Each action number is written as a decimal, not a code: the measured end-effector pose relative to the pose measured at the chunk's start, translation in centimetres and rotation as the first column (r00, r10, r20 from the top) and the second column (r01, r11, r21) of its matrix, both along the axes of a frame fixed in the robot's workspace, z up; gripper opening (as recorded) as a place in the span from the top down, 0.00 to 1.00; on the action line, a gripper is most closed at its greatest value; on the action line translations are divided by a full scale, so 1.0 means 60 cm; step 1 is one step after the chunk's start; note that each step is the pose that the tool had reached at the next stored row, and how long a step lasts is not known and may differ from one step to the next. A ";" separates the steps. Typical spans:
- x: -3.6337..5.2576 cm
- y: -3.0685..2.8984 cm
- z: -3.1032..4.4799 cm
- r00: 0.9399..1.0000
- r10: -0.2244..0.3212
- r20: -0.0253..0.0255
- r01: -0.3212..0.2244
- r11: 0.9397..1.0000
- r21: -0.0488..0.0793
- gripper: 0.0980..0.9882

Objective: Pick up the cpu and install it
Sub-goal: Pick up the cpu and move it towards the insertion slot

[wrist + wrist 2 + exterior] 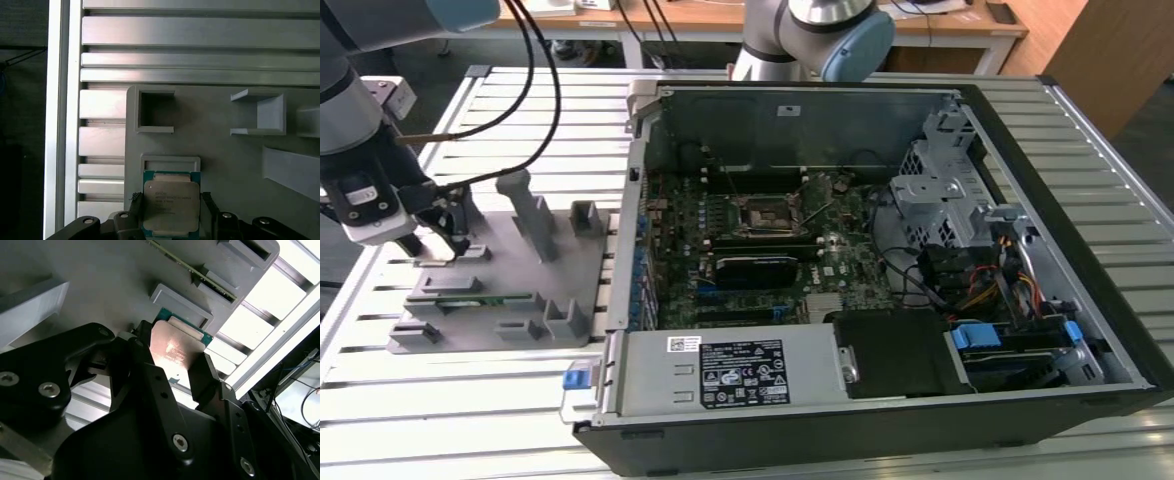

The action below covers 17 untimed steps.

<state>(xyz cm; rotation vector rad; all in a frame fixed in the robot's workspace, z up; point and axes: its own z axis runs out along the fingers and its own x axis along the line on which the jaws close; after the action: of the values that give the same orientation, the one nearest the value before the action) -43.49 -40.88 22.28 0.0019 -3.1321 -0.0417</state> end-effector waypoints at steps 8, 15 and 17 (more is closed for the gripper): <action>0.000 0.0001 0.020 1.000 0.000 0.000 0.000 1.000 0.000 0.50; 0.000 0.0006 0.038 1.000 0.000 0.000 0.000 1.000 0.000 0.50; 0.000 0.0007 0.043 1.000 0.000 0.000 0.000 1.000 0.000 0.50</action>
<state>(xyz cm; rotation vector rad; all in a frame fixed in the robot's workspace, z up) -43.49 -40.84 24.87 0.0020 -3.1322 -0.0417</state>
